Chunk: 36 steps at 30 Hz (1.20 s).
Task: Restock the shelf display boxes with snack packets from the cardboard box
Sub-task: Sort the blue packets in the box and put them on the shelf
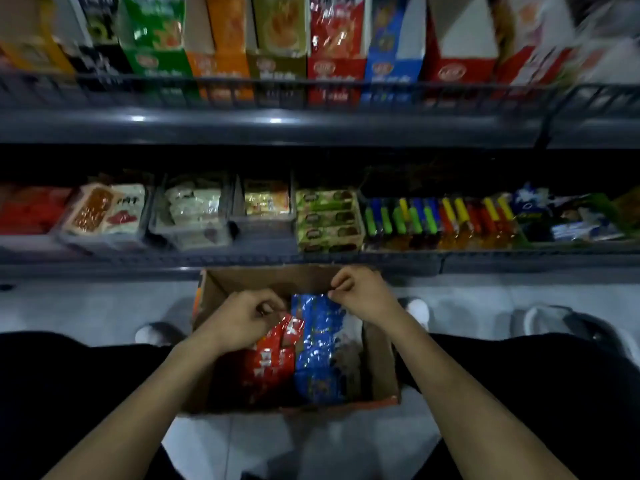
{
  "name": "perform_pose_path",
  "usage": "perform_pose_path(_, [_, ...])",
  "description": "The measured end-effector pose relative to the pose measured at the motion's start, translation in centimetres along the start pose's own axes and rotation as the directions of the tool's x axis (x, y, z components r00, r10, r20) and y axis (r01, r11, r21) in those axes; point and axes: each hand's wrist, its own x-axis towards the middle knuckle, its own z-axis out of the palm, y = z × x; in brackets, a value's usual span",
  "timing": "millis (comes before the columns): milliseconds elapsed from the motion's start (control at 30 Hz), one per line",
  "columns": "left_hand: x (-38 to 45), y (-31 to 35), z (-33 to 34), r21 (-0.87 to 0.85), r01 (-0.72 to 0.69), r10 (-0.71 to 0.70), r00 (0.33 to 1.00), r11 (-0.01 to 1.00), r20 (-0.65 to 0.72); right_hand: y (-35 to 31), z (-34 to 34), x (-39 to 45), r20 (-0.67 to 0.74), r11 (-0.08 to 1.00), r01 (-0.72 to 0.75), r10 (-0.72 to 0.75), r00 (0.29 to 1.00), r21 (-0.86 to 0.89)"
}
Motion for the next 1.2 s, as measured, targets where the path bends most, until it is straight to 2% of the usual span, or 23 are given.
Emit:
perform_pose_path(133, [-1.4, -4.6, 3.2, -0.042, 0.148, -0.146, 0.988, 0.988, 0.05, 4.8, 5.8, 1.4, 0.157, 0.986, -0.146, 0.157, 0.975, -0.08])
perform_pose_path(233, [-2.7, -6.8, 5.2, -0.045, 0.241, -0.238, 0.969, 0.969, 0.058, 8.8, 10.0, 1.3, 0.219, 0.962, -0.195, 0.235, 0.947, -0.19])
perform_pose_path(367, [-4.4, -7.8, 7.8, -0.04, 0.327, -0.317, 0.935, 0.944, 0.157, 12.7, 14.8, 0.7, 0.428, 0.913, -0.079, 0.262, 0.865, -0.4])
perform_pose_path(500, [-5.1, -8.1, 8.5, 0.038, 0.285, -0.283, 0.915, 0.958, 0.288, 18.6, 19.9, 3.4, 0.512, 0.858, 0.036, 0.272, 0.815, -0.513])
perform_pose_path(567, [-5.2, -8.2, 8.5, 0.06, 0.291, -0.296, 0.911, 0.955, 0.287, 18.9, 20.2, 3.4, 0.528, 0.813, 0.085, 0.291, 0.798, -0.577])
perform_pose_path(667, [-5.0, -8.4, 8.7, 0.035, 0.333, -0.329, 0.903, 0.942, 0.277, 15.0, 17.6, 1.4, 0.519, 0.762, 0.153, 0.266, 0.813, -0.63])
perform_pose_path(800, [-4.9, -9.1, 8.9, 0.065, 0.369, -0.371, 0.883, 0.927, 0.288, 14.0, 16.8, 1.1, 0.397, 0.708, 0.125, 0.233, 0.888, -0.695])
perform_pose_path(900, [-4.6, -8.9, 8.9, 0.069, 0.385, -0.388, 0.876, 0.92, 0.286, 13.4, 15.6, 1.3, 0.355, 0.795, 0.078, 0.179, 0.917, -0.601])
perform_pose_path(1033, [-3.5, -9.2, 8.7, 0.036, 0.428, -0.427, 0.886, 0.903, 0.183, 12.1, 14.3, 1.8, 0.341, 0.976, 0.035, 0.041, 0.939, -0.215])
perform_pose_path(1100, [-2.9, -8.7, 8.6, -0.005, 0.393, -0.389, 0.911, 0.919, 0.138, 10.2, 13.8, 1.8, 0.391, 0.998, 0.022, 0.001, 0.92, -0.053])
perform_pose_path(1200, [-2.1, -8.0, 8.9, -0.069, 0.409, -0.397, 0.907, 0.91, 0.141, 7.9, 13.5, 1.9, 0.457, 0.994, -0.051, -0.001, 0.889, 0.102])
